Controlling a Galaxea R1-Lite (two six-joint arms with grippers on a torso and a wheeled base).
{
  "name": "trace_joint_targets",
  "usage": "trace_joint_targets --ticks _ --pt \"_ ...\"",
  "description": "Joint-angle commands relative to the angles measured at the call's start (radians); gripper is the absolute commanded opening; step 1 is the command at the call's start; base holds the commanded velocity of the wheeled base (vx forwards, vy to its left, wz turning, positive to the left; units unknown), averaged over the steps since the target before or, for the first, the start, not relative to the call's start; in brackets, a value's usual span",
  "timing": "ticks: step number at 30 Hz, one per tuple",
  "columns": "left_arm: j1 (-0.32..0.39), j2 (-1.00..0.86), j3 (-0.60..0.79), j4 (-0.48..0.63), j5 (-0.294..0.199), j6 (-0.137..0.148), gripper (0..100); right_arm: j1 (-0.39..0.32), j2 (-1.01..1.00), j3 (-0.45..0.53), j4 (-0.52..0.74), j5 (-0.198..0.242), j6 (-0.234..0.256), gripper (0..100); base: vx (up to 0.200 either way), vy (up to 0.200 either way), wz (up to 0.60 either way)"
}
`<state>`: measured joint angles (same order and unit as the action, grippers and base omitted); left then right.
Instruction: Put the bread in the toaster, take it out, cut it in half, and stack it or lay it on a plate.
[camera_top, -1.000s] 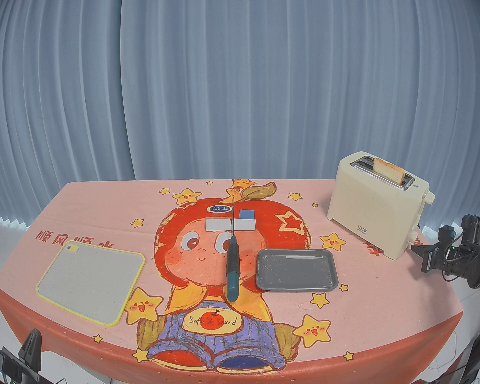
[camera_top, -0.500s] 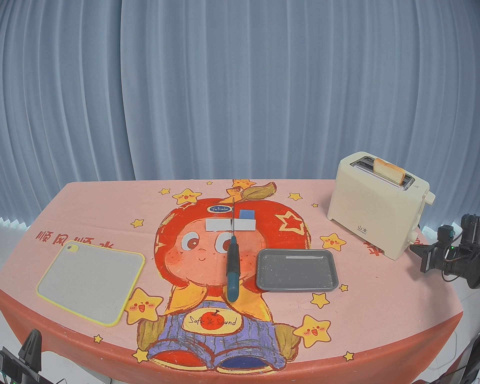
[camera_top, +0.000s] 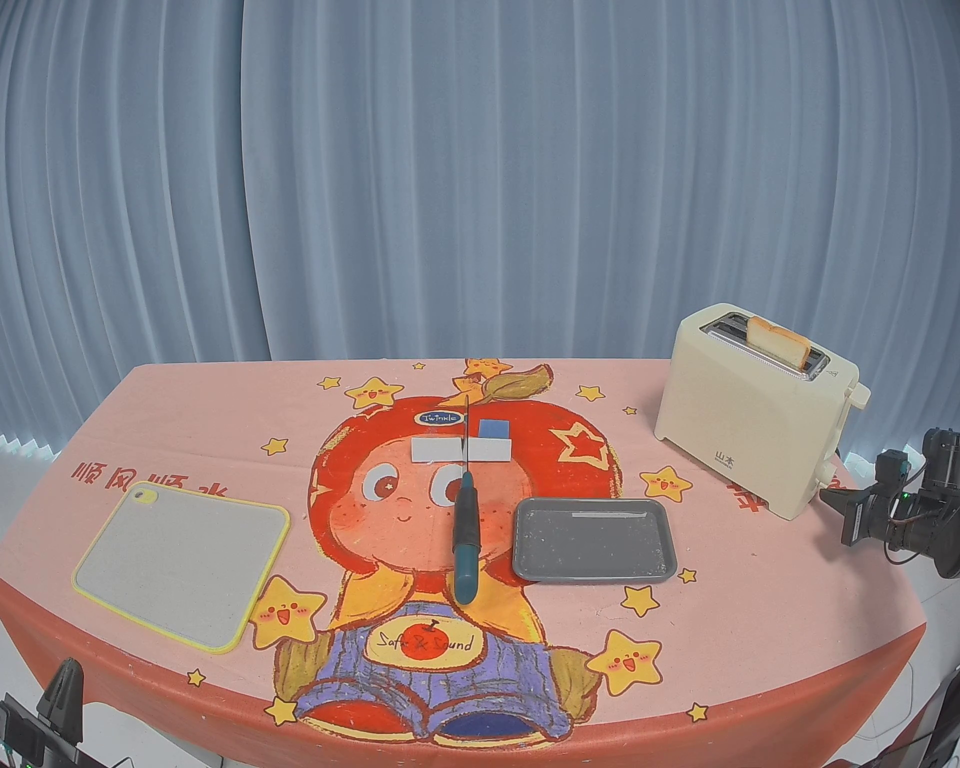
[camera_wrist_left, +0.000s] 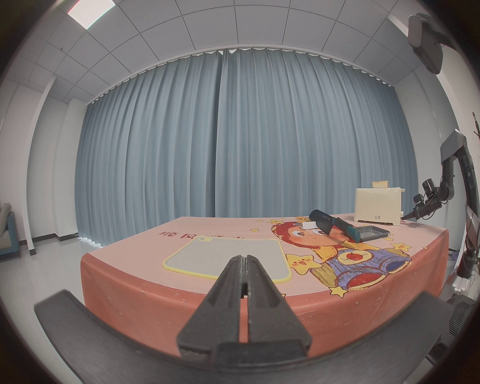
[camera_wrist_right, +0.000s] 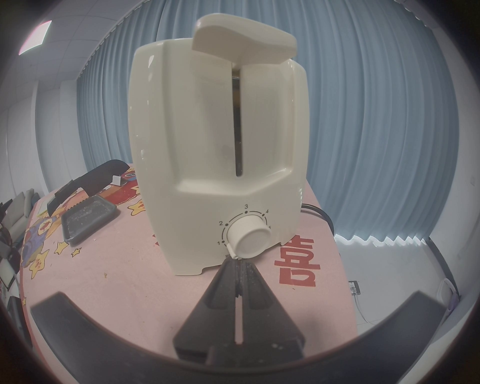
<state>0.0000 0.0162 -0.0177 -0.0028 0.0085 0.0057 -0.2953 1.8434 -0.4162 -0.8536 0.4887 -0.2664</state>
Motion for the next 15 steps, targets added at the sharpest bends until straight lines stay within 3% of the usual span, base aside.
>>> trace_joint_targets --ticks 1,15 --pt "0.000 -0.016 0.018 0.000 0.001 0.000 0 -0.001 -0.012 0.000 0.001 0.002 -0.001 0 0.000 0.000 0.00" --pt "0.000 -0.016 0.018 0.000 0.001 0.000 0 0.013 -0.029 0.007 0.001 0.001 0.001 0 0.000 0.000 0.00"
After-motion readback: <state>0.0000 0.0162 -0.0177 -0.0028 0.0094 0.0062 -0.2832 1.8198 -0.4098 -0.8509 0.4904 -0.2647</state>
